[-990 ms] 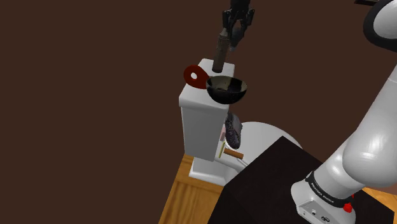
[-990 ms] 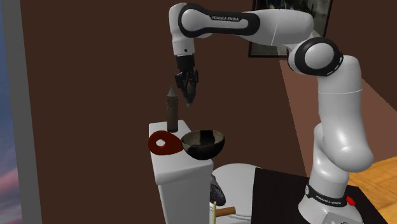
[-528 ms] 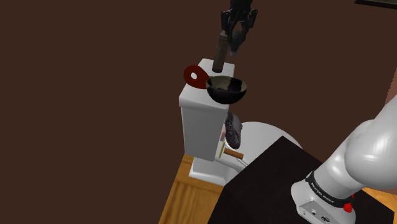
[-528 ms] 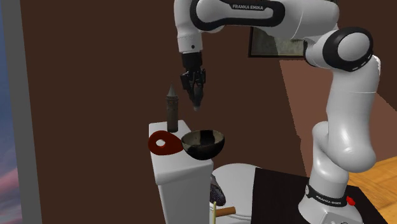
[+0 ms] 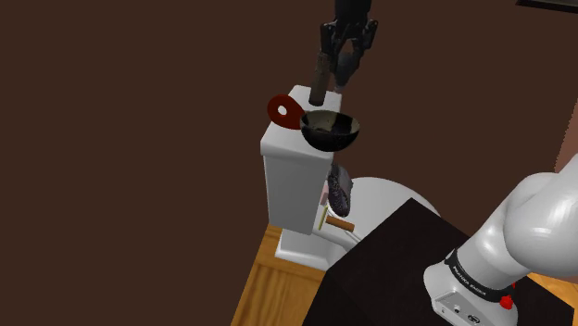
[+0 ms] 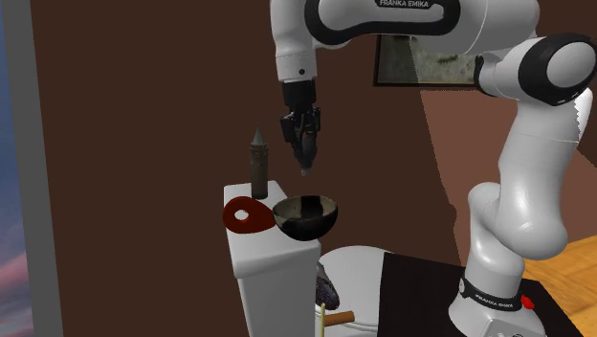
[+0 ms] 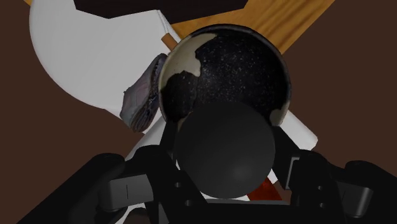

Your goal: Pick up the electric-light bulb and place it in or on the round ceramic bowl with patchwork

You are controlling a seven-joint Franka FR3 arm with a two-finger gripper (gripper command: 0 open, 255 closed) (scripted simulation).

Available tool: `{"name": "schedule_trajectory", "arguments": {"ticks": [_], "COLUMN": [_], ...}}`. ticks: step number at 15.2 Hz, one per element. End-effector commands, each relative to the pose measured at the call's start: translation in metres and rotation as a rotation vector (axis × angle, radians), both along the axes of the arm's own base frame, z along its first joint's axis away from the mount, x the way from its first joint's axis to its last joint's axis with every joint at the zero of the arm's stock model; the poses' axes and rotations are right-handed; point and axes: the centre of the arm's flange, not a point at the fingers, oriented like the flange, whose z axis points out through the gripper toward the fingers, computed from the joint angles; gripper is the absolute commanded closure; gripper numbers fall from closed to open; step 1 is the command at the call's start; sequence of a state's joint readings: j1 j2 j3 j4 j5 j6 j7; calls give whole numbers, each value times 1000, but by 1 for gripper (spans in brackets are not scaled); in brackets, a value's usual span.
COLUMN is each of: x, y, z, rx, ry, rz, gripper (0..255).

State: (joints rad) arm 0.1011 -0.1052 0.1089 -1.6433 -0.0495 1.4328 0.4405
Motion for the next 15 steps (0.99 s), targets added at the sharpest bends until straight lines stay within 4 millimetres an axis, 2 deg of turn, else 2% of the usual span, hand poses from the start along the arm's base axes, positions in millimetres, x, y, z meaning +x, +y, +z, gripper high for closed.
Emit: {"name": "schedule_trajectory", "arguments": {"ticks": [1, 13, 15], "x": [-1, -1, -1], "y": [2, 2, 2], "z": [-10, -75, -75], "rx": [0, 0, 0], "ry": [0, 0, 0], "rz": [0, 0, 0], "gripper": [255, 255, 255]}}
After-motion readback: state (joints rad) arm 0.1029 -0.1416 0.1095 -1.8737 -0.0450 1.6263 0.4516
